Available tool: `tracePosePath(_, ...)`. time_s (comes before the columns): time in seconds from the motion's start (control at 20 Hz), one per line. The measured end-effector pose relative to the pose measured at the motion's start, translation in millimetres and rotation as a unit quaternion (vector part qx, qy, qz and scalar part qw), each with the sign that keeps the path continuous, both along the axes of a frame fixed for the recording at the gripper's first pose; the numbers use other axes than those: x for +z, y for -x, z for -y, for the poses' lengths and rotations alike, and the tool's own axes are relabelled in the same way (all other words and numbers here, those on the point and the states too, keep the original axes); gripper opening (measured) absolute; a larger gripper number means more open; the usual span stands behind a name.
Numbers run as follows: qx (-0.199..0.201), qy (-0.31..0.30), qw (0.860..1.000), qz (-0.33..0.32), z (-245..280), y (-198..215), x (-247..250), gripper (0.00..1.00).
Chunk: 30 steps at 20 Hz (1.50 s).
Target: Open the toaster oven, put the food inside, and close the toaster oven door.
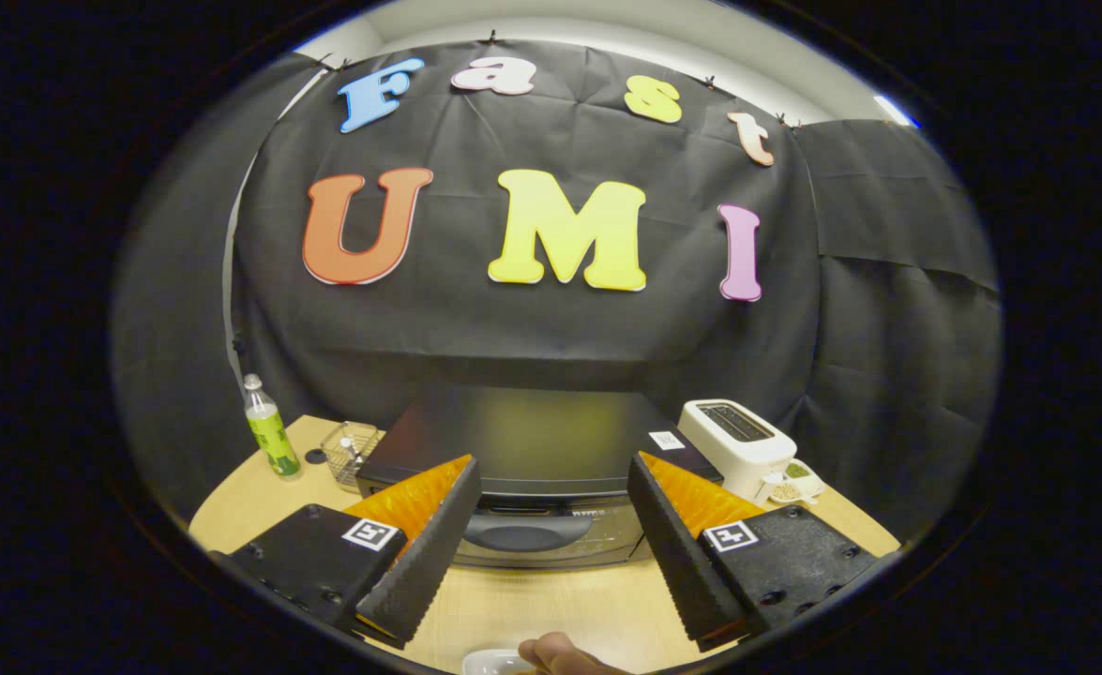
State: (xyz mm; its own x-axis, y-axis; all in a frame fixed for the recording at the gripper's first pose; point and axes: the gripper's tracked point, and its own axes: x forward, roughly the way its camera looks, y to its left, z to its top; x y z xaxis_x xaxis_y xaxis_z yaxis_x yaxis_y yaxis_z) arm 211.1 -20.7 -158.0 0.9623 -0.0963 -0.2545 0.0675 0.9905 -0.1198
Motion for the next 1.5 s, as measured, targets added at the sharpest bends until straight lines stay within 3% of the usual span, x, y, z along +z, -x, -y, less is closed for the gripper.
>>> tracePosePath(0.4, 0.027, -0.056, 0.997, -0.054, -11, -48, -63, 1.0)
tracePosePath(1.0, 0.065, -0.054, 0.994, -0.069, -10, -16, -67, 1.0)
tracePosePath(1.35, 0.045, -0.068, 0.987, -0.142, -4, 24, -85, 1.0)
tracePosePath(1.5, 0.049, -0.055, 0.988, -0.138, -4, 36, -88, 1.0)
